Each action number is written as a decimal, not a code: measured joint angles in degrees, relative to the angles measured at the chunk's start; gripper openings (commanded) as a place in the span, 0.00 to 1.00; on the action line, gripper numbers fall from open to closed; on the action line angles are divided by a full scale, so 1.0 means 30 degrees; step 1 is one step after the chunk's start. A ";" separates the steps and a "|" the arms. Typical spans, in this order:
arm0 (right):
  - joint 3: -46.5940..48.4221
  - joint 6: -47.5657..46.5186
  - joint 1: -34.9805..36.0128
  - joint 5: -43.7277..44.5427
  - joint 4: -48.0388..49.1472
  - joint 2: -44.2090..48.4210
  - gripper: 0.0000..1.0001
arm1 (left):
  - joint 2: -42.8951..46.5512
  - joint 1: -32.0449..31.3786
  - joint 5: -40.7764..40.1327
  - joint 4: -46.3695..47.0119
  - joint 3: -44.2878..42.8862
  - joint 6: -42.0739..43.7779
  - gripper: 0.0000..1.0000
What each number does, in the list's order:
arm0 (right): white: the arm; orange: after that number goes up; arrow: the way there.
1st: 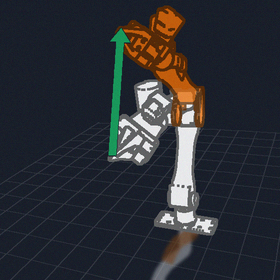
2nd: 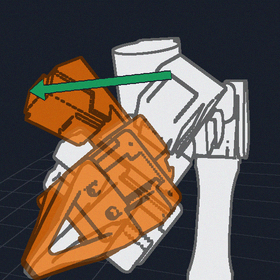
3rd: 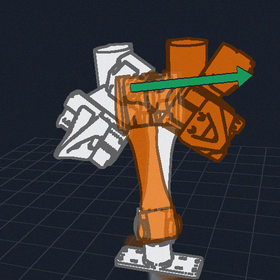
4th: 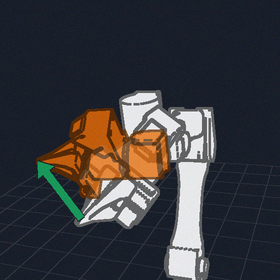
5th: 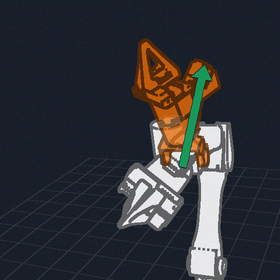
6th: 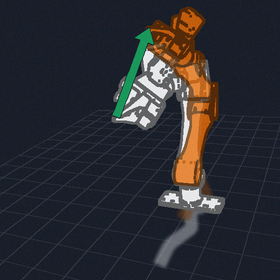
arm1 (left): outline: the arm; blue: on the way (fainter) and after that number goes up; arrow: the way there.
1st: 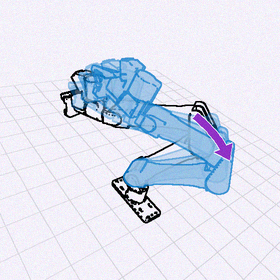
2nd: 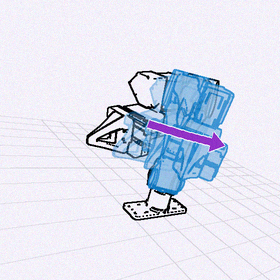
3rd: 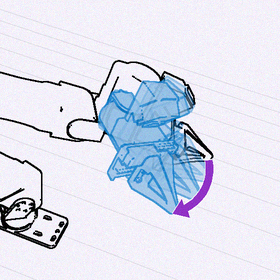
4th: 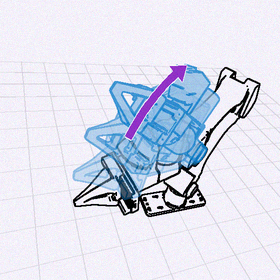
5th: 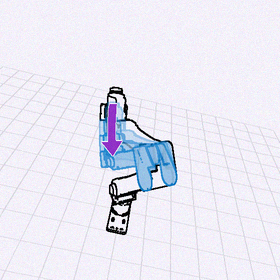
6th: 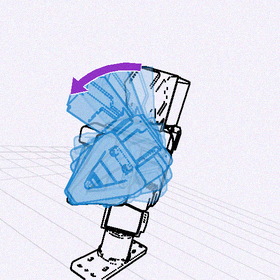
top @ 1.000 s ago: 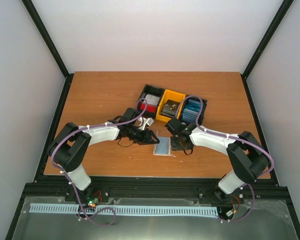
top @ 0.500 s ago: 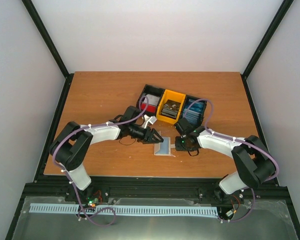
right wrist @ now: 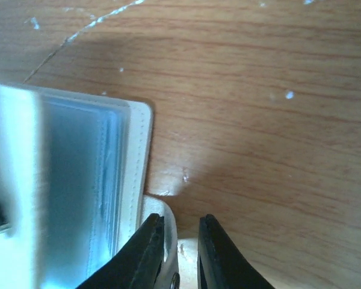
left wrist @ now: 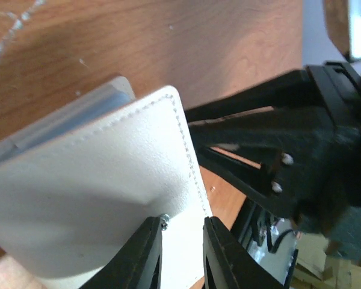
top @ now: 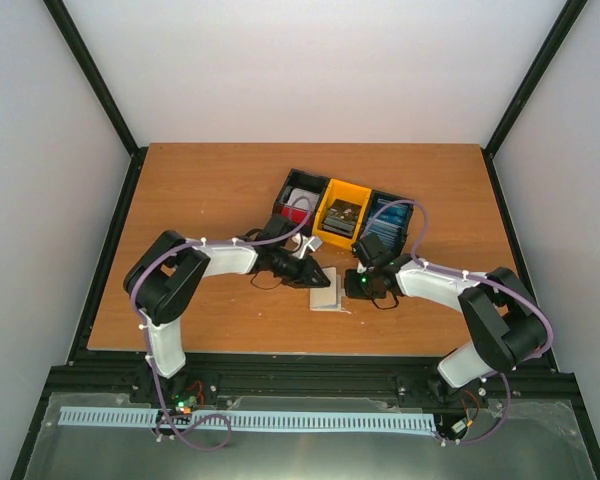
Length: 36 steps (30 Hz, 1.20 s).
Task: Put the credit cards into the card holder
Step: Close the card holder at the center of the board.
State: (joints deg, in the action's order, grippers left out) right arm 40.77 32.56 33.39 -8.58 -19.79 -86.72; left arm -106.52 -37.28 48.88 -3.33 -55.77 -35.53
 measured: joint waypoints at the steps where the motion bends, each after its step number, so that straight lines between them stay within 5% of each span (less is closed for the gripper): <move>1: -0.0007 -0.0029 0.0000 -0.0124 0.0029 0.0015 0.16 | -0.0153 -0.0058 -0.0350 -0.0284 -0.0240 0.0007 0.18; 9: -0.0022 -0.0066 -0.0015 -0.0860 0.0386 0.0947 0.10 | -0.0976 -0.1180 -0.4422 -0.3971 -0.2339 0.0102 0.17; 17: 0.0000 -0.0153 -0.0015 -0.2994 0.1632 0.0444 0.11 | -0.1013 -0.1348 -0.5537 -0.5042 -0.2812 0.0102 0.15; 36: 0.0794 -0.0568 -0.0117 -0.4932 0.1617 -0.0845 0.28 | 0.1894 -0.1341 -0.7468 -0.7890 -0.2004 -0.0648 0.40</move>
State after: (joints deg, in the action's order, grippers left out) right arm 43.16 30.85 33.04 -23.38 -14.94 -89.25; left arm -100.84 -41.30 26.48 -27.00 -61.78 -37.47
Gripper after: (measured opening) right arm 0.243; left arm 0.372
